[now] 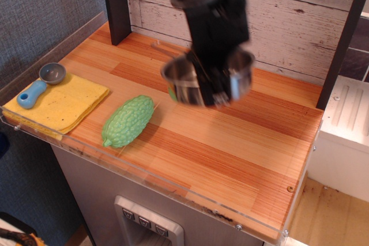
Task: Move the pot towards the bottom corner of counter.
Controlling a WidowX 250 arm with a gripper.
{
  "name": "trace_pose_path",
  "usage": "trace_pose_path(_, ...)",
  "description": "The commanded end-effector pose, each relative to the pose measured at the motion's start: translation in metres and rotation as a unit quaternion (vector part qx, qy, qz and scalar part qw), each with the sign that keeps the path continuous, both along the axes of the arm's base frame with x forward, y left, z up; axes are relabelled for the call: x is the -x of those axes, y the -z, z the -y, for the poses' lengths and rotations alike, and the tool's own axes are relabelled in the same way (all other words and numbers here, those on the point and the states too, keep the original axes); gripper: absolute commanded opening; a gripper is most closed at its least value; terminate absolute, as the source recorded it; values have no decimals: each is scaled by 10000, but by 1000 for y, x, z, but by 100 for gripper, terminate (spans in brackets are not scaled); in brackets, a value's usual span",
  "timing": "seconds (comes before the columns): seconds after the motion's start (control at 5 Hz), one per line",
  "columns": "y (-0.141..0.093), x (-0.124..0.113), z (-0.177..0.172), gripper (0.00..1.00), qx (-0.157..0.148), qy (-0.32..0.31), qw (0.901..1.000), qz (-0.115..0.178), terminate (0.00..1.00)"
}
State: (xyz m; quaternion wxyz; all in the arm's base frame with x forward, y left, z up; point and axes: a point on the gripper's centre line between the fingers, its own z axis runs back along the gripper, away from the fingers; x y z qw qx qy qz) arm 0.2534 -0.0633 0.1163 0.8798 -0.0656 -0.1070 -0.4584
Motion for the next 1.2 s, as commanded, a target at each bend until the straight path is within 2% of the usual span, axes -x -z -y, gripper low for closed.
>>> trace_pose_path(0.0,48,0,-5,0,-322,-939,9930,-637,0)
trace_pose_path(0.2,70,-11,-15,0,-318,-159,9966,-745,0)
trace_pose_path(0.4,78,-25,-26,0,-449,561,9941,-807,0)
trace_pose_path(0.6,85,-29,-27,0,-338,1027,9901,-894,0)
trace_pose_path(0.8,89,-20,-10,0,-328,1481,9834,-992,0)
trace_pose_path(1.0,90,-3,12,0,-459,1662,9800,-988,0)
